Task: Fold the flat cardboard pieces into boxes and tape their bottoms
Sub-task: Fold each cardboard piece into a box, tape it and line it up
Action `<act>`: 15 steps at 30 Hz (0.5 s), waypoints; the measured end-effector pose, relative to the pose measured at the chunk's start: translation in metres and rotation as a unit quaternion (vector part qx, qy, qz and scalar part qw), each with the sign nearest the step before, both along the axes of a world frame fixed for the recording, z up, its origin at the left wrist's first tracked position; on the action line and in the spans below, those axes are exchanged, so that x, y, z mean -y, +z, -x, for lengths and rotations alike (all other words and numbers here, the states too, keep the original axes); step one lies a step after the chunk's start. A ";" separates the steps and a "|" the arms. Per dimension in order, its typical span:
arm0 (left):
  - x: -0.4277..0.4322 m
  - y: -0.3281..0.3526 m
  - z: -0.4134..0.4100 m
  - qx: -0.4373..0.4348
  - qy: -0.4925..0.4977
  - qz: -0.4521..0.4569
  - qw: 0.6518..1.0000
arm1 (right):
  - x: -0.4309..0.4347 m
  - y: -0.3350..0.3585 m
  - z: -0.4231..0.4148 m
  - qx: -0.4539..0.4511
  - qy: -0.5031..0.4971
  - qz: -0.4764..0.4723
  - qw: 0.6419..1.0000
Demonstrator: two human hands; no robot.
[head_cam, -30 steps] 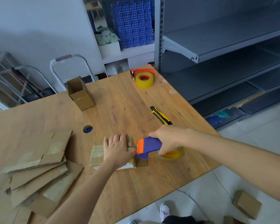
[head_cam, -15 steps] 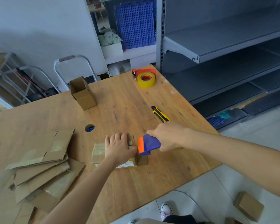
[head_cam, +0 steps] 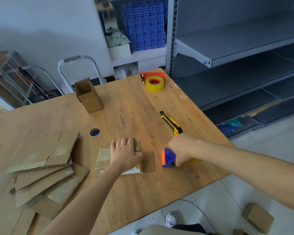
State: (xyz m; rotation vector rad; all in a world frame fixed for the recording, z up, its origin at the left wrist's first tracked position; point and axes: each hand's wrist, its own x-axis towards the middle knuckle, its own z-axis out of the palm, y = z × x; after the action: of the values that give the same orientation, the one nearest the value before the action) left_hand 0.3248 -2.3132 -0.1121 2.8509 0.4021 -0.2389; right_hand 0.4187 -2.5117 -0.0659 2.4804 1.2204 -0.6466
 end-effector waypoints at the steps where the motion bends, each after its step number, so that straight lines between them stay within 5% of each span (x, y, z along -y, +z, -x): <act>1: -0.001 -0.001 0.000 0.004 -0.004 -0.002 1.000 | 0.011 -0.006 -0.001 -0.004 -0.012 -0.003 1.000; 7: -0.001 -0.003 -0.005 -0.001 0.001 -0.007 1.000 | 0.041 -0.009 -0.022 0.027 -0.082 -0.129 0.988; 12: -0.004 -0.002 -0.005 0.000 -0.003 0.014 1.000 | 0.036 -0.031 -0.017 -0.062 -0.197 -0.232 0.950; 15: -0.007 0.000 -0.004 -0.011 -0.007 0.029 0.999 | 0.032 -0.043 0.000 0.000 -0.189 -0.229 0.955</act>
State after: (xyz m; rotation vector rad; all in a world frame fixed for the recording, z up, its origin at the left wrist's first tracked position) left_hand 0.3289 -2.3059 -0.1119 2.7982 0.3730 -0.2812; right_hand 0.4189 -2.5433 -0.1084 3.1476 0.9853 -0.4909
